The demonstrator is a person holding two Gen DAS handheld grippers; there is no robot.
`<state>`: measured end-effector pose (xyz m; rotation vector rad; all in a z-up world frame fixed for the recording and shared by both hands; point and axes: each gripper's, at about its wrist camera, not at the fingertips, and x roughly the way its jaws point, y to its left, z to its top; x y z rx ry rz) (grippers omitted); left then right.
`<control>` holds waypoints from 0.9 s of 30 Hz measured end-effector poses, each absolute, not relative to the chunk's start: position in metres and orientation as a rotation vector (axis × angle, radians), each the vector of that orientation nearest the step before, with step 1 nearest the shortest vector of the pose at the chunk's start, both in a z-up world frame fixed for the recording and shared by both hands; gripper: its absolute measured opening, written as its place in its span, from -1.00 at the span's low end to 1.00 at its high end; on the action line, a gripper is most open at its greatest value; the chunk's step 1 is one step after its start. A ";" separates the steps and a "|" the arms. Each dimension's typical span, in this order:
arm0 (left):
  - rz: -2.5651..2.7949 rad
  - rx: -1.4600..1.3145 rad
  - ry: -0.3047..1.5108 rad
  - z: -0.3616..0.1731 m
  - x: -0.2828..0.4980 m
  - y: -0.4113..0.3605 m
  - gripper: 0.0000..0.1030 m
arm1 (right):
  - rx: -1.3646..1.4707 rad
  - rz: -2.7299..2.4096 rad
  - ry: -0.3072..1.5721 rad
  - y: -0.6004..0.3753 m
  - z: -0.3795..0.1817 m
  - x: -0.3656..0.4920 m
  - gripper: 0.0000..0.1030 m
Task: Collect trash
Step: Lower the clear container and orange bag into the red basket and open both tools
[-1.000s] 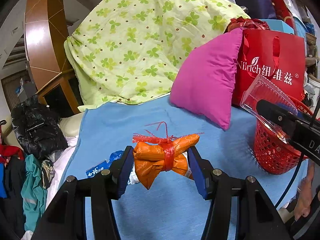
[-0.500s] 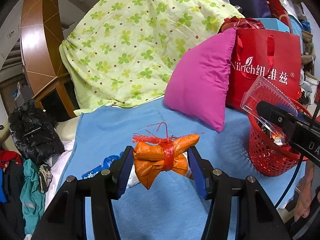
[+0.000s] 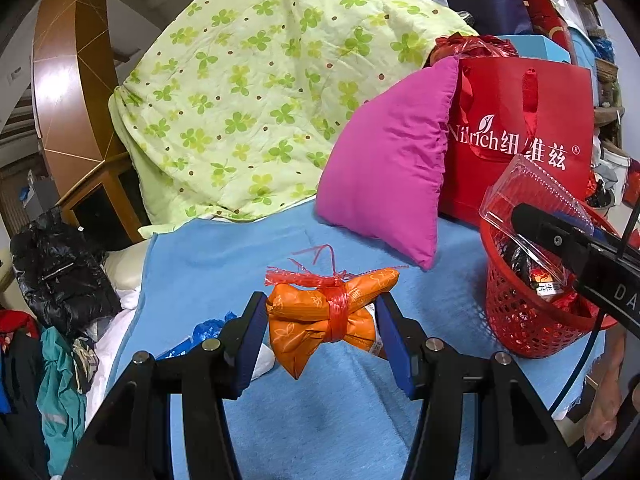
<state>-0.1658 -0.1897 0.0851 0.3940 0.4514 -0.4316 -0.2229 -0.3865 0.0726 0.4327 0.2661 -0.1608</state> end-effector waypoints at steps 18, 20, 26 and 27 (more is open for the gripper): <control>-0.490 0.412 0.445 0.087 -0.170 -0.227 0.11 | 0.479 -0.240 0.262 -0.415 0.067 -0.238 0.34; -0.498 0.415 0.443 0.088 -0.172 -0.232 0.11 | 0.487 -0.254 0.262 -0.420 0.065 -0.240 0.34; -0.528 0.427 0.429 0.089 -0.177 -0.247 0.11 | 0.515 -0.299 0.261 -0.436 0.062 -0.249 0.34; -0.532 0.428 0.428 0.089 -0.178 -0.249 0.11 | 0.519 -0.307 0.260 -0.440 0.060 -0.251 0.34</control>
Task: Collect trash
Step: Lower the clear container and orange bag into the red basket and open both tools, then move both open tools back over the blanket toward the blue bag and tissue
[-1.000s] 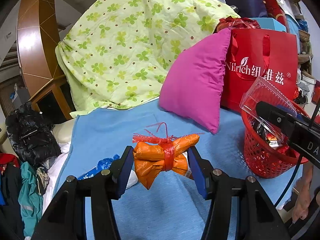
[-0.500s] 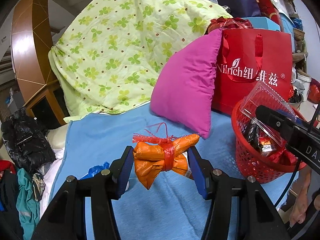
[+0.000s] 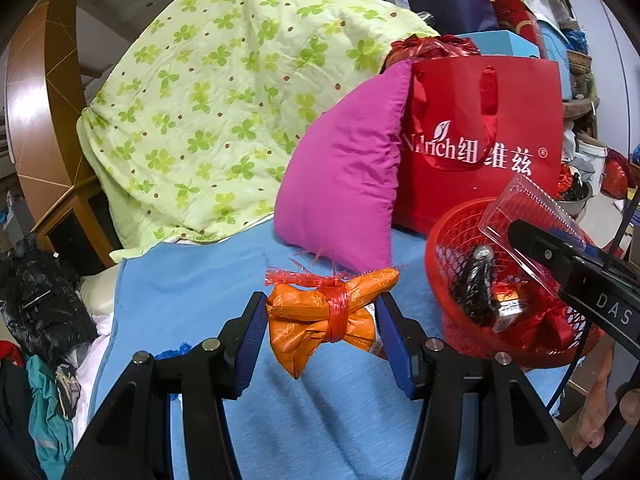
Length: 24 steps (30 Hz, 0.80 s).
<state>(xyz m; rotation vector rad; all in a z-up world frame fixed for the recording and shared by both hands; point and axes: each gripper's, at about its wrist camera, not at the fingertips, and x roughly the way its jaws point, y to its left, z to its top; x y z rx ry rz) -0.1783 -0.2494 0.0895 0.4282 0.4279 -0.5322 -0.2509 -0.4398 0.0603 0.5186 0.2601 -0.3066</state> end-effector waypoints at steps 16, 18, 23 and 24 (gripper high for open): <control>-0.692 0.382 0.429 0.088 -0.190 -0.306 0.12 | 0.706 -0.433 0.246 -0.498 0.040 -0.285 0.35; -0.722 0.353 0.442 0.087 -0.188 -0.313 0.12 | 0.738 -0.443 0.250 -0.504 0.037 -0.287 0.36; -0.821 0.304 0.498 0.078 -0.183 -0.338 0.14 | 0.845 -0.445 0.279 -0.521 0.024 -0.286 0.42; -0.829 0.304 0.506 0.076 -0.183 -0.341 0.16 | 0.862 -0.445 0.274 -0.523 0.023 -0.287 0.43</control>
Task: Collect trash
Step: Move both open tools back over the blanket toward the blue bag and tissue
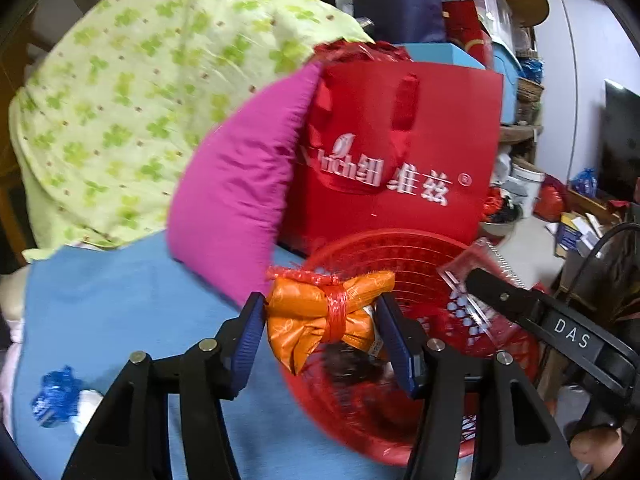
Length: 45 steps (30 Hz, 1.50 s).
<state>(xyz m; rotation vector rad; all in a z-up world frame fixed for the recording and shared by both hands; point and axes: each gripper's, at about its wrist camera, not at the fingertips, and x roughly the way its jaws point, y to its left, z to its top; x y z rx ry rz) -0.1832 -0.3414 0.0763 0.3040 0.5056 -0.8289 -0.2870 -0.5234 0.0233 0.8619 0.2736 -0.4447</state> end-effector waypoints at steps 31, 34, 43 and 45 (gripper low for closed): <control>-0.408 0.249 0.555 0.027 -0.097 -0.119 0.37 | 0.360 -0.271 0.219 -0.343 0.079 -0.191 0.52; -0.328 0.196 0.566 0.021 -0.079 -0.081 0.37 | 0.320 -0.217 0.267 -0.313 0.074 -0.169 0.52; -0.205 0.091 0.608 -0.003 -0.052 -0.018 0.37 | 0.325 -0.108 0.435 -0.267 0.046 -0.112 0.52; -0.198 0.090 0.612 -0.008 -0.051 -0.012 0.37 | 0.339 -0.097 0.465 -0.261 0.040 -0.103 0.52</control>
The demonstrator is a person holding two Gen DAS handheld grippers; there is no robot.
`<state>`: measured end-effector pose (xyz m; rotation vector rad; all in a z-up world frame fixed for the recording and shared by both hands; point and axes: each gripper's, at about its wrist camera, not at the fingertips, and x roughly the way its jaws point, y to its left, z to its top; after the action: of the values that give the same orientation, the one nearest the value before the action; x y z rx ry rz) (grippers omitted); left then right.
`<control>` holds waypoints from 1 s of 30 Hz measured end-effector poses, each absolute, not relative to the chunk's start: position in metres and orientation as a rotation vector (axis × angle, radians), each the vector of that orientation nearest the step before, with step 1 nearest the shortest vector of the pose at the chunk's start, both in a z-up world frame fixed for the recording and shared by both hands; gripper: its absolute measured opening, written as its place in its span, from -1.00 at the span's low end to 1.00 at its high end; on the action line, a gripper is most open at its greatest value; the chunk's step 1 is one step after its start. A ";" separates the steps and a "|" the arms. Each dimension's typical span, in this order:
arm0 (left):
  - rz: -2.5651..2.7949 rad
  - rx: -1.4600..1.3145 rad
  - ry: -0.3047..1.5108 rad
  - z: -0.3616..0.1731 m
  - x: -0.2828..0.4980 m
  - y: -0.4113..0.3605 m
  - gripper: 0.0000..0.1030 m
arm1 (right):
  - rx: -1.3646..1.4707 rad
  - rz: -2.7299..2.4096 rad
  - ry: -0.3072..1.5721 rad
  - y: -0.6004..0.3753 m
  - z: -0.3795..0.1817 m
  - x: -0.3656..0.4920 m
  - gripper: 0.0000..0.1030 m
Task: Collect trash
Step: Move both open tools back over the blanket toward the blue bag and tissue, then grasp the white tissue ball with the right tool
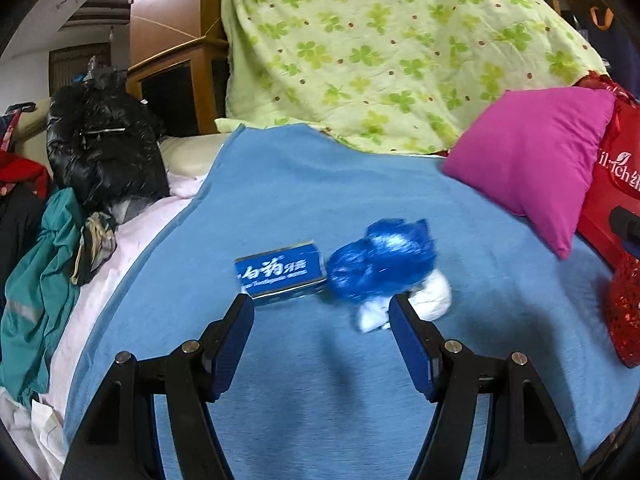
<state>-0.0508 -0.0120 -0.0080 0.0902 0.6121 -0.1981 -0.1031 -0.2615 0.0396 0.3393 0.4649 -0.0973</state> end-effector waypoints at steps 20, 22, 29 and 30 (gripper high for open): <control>-0.125 -0.035 0.696 -0.022 -0.030 0.040 0.37 | 0.355 -0.035 0.650 -0.214 0.003 -0.057 0.52; -0.120 -0.055 0.711 -0.024 -0.028 0.044 0.37 | 0.352 -0.028 0.658 -0.209 0.000 -0.055 0.52; -0.107 -0.080 0.743 -0.028 -0.025 0.051 0.37 | 0.332 -0.007 0.692 -0.193 -0.008 -0.044 0.52; -0.105 -0.083 0.746 -0.028 -0.025 0.051 0.37 | 0.331 -0.006 0.697 -0.191 -0.010 -0.042 0.52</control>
<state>-0.0246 0.0514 -0.0282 -0.0832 0.7460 -0.1054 -0.0421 -0.1910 -0.0098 0.3311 0.6971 -0.0061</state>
